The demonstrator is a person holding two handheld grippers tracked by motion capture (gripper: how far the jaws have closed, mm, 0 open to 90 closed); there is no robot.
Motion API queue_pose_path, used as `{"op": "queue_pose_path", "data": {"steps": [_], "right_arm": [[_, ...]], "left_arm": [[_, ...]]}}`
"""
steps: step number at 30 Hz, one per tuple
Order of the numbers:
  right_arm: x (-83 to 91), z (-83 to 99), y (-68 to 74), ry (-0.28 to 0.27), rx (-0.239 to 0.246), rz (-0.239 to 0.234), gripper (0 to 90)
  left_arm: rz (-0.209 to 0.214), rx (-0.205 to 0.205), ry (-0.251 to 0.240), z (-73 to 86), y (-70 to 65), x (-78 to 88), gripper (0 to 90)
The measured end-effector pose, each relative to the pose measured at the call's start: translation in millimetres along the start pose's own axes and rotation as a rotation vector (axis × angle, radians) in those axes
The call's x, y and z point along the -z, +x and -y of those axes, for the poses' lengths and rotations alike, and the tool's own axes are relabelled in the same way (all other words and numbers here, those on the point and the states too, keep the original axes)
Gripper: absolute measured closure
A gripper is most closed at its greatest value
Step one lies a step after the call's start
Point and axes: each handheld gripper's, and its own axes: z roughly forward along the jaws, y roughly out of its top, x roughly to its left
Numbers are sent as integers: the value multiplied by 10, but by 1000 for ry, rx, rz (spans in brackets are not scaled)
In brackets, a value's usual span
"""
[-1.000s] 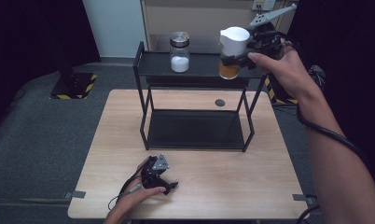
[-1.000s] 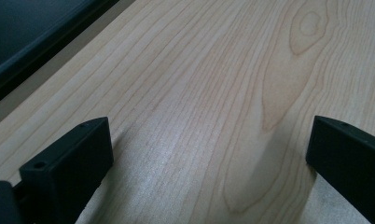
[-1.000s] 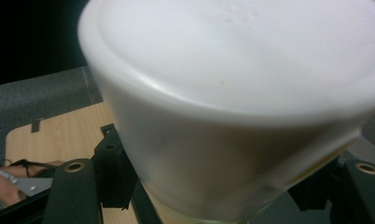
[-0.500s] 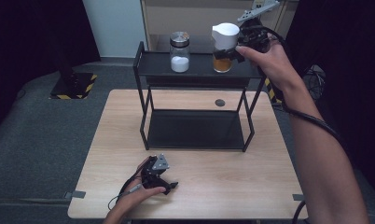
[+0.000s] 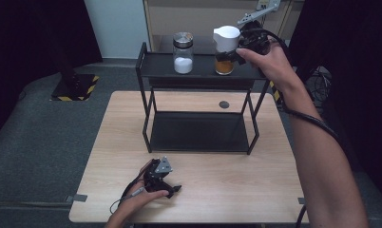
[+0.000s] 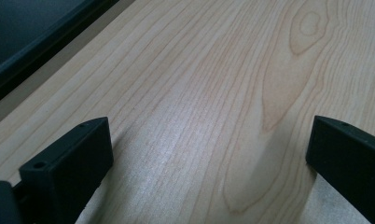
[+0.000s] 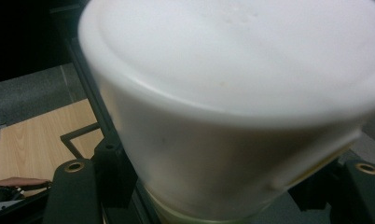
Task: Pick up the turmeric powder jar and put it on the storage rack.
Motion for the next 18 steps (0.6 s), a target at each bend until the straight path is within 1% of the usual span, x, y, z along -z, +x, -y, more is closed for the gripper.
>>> {"op": "queue_pose_path", "data": {"steps": [2,9,14,18], "right_arm": [[-6,-4,-3,8,-1,1,315],[0,55,-18,-12,-11,0,314],[2,97,-39,-26,-37,-2,313],[5,94,-36,-25,-35,0,311]], "left_arm": [[0,0,0,0,0,0,0],[-1,-2,0,0,0,0,0],[-1,-2,0,0,0,0,0],[-1,-1,0,0,0,0,0]]}}
